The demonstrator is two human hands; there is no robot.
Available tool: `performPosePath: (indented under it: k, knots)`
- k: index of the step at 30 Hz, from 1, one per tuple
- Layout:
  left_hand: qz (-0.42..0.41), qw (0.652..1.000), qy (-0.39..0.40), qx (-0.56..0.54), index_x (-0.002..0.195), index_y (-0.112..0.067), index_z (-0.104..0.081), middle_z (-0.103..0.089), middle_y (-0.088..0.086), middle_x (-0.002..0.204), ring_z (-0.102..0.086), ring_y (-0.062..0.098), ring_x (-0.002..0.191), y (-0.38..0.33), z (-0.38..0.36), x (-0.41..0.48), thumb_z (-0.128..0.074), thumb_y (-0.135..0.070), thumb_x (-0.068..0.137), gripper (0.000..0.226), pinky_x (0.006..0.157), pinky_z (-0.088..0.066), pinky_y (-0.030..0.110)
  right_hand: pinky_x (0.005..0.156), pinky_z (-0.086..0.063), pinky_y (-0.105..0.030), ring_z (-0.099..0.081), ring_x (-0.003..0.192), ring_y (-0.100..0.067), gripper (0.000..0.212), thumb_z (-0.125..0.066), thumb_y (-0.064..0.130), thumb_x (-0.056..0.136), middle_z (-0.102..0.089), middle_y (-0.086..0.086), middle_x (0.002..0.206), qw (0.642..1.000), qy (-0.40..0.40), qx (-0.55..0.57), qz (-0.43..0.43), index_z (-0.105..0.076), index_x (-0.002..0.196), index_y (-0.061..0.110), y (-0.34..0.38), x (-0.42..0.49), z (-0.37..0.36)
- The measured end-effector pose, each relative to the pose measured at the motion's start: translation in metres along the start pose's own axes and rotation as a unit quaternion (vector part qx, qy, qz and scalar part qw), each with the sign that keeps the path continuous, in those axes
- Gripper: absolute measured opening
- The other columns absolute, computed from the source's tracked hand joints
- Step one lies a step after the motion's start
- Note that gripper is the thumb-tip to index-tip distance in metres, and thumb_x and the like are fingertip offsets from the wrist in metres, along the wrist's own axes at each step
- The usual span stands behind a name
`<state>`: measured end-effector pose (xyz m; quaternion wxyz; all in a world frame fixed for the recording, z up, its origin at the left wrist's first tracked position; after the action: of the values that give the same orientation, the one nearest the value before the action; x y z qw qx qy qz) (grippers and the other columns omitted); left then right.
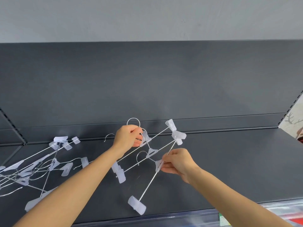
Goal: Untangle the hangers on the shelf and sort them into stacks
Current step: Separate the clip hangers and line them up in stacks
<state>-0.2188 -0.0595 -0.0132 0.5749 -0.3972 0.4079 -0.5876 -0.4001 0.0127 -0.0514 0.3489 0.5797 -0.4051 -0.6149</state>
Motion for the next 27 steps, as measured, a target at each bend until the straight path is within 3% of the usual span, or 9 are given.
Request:
performPosePath:
  k: [4,9,12,18,23,27]
  knots:
    - [0.014,0.999,0.026,-0.015,0.086,-0.003,-0.07,-0.068,0.017,0.075,-0.062,0.02,0.057,-0.001,-0.017,0.008,-0.052,-0.011,0.091,0.02,0.063,-0.059,0.032,0.064,-0.058,-0.031,-0.071,0.075,-0.03,0.007,-0.055,-0.002,0.084,-0.071,-0.026,0.085,0.999,-0.021,0.024,-0.004,-0.061,0.079,-0.004,-0.006,-0.01,0.026]
    - [0.024,0.997,0.071,-0.02,0.088,-0.004,-0.07,-0.068,0.015,0.074,-0.064,0.021,0.058,-0.004,-0.056,0.019,-0.053,-0.011,0.091,0.019,0.059,-0.059,0.028,0.06,-0.057,-0.032,-0.07,0.065,-0.03,0.007,-0.053,-0.005,0.08,-0.068,-0.027,0.078,0.989,-0.14,0.041,0.007,-0.059,0.076,-0.006,-0.011,-0.018,0.07]
    - [0.033,0.994,0.107,-0.02,0.087,-0.004,-0.069,-0.068,0.015,0.073,-0.063,0.021,0.057,-0.006,-0.086,0.023,-0.053,-0.011,0.091,0.019,0.059,-0.058,0.029,0.057,-0.056,-0.031,-0.067,0.056,-0.027,0.006,-0.053,-0.005,0.078,-0.064,-0.018,0.065,0.978,-0.203,0.056,0.015,-0.058,0.075,-0.006,-0.015,-0.022,0.093]
    - [0.06,0.985,0.159,-0.008,0.089,0.0,-0.067,-0.065,0.013,0.07,-0.061,0.019,0.054,-0.015,-0.131,0.038,-0.05,-0.01,0.092,0.02,0.052,-0.056,0.023,0.052,-0.052,-0.026,-0.062,0.051,-0.026,0.007,-0.051,-0.001,0.075,-0.061,-0.018,0.068,0.949,-0.297,0.105,0.02,-0.057,0.077,-0.004,-0.022,-0.033,0.141]
    - [0.08,0.979,0.19,0.0,0.091,0.0,-0.066,-0.065,0.012,0.073,-0.061,0.018,0.055,-0.019,-0.156,0.047,-0.05,-0.013,0.093,0.021,0.052,-0.056,0.021,0.052,-0.054,-0.026,-0.062,0.053,-0.021,0.011,-0.049,-0.004,0.08,-0.059,-0.013,0.059,0.935,-0.311,0.161,0.055,-0.053,0.071,-0.002,-0.029,-0.044,0.161]
    - [0.094,0.968,0.231,0.012,0.089,-0.004,-0.066,-0.066,0.012,0.077,-0.062,0.019,0.06,-0.024,-0.165,0.053,-0.05,-0.017,0.095,0.021,0.059,-0.058,0.024,0.061,-0.057,-0.029,-0.069,0.072,-0.032,0.011,-0.052,-0.006,0.085,-0.068,-0.023,0.08,0.937,-0.286,0.192,0.065,-0.058,0.077,-0.004,-0.03,-0.037,0.164]
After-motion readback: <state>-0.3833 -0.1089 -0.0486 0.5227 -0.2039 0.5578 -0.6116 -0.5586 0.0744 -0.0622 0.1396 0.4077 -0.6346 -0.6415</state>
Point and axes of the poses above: each hand's wrist, its own x-axis towards the middle knuckle, its own z-axis out of the back of the hand, y = z × x, the point moved 1 cm from there along x, towards the middle knuckle
